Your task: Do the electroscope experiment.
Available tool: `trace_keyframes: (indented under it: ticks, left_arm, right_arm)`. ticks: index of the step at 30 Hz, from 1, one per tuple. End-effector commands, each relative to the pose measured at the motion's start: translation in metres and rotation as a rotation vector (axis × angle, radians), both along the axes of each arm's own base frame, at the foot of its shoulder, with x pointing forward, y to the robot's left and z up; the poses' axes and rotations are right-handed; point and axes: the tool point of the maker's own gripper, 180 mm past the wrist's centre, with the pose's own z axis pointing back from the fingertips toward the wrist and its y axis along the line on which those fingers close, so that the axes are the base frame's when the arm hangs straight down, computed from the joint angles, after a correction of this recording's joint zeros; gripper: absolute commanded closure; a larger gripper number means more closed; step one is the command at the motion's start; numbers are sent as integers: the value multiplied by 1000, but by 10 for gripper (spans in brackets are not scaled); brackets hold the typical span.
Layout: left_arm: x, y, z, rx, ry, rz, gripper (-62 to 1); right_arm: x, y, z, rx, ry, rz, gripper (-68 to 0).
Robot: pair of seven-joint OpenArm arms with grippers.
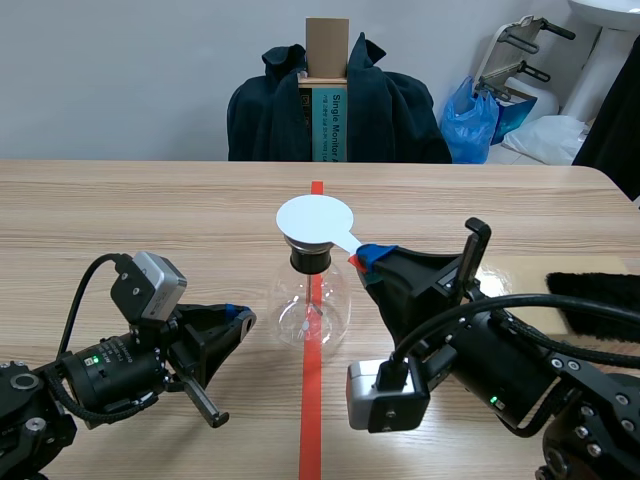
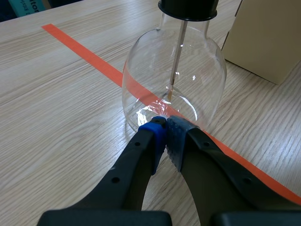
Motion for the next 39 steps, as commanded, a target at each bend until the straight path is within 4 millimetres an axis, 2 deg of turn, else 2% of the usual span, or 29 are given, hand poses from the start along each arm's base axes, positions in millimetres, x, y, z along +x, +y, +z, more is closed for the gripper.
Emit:
trace_keyframes:
  ticks: [1,18,29,39]
  left_arm:
    - [5,-3,10,-28,-28,6,-32]
    - [5,-3,10,-28,-28,6,-31]
    - [5,-3,10,-28,-28,6,-32]
    - [5,-3,10,-28,-28,6,-32]
  right_arm:
    - [5,-4,8,-3,-37,-5,-7]
    - [9,-8,9,-3,-39,-31,-7]
    - [34,-39,10,-1,-39,-255,-7]
    - [45,-60,10,0,-39,-385,-7]
